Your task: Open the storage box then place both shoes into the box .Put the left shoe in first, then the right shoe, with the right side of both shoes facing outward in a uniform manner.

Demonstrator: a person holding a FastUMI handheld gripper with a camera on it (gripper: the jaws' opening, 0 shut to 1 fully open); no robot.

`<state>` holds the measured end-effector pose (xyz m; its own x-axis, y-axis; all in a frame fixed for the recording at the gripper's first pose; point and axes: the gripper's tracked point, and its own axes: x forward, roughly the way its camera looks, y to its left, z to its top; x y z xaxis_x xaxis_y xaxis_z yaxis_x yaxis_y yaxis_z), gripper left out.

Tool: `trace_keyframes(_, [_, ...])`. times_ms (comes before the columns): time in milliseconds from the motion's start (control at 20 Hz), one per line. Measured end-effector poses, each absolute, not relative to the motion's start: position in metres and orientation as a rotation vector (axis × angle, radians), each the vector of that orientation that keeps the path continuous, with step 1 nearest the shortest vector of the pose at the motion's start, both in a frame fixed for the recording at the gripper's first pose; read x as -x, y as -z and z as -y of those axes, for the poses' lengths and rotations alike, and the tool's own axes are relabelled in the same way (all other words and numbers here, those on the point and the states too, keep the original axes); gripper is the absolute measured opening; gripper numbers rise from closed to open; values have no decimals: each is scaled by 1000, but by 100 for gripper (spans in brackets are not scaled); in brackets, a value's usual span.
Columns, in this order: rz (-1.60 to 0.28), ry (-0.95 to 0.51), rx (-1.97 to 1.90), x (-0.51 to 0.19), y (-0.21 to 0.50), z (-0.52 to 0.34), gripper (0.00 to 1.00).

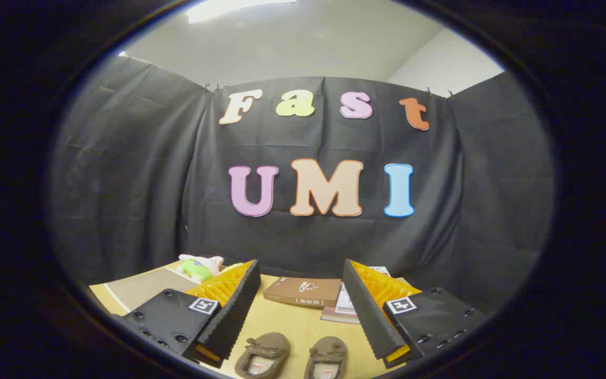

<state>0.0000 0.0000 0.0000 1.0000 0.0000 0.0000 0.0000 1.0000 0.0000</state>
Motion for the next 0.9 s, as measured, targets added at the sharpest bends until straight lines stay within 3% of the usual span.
trace_keyframes(650, [31, 8, -51, 13, -4, 13, 99])
trace_keyframes(900, [22, -51, -152, 17, 5, -10, 99])
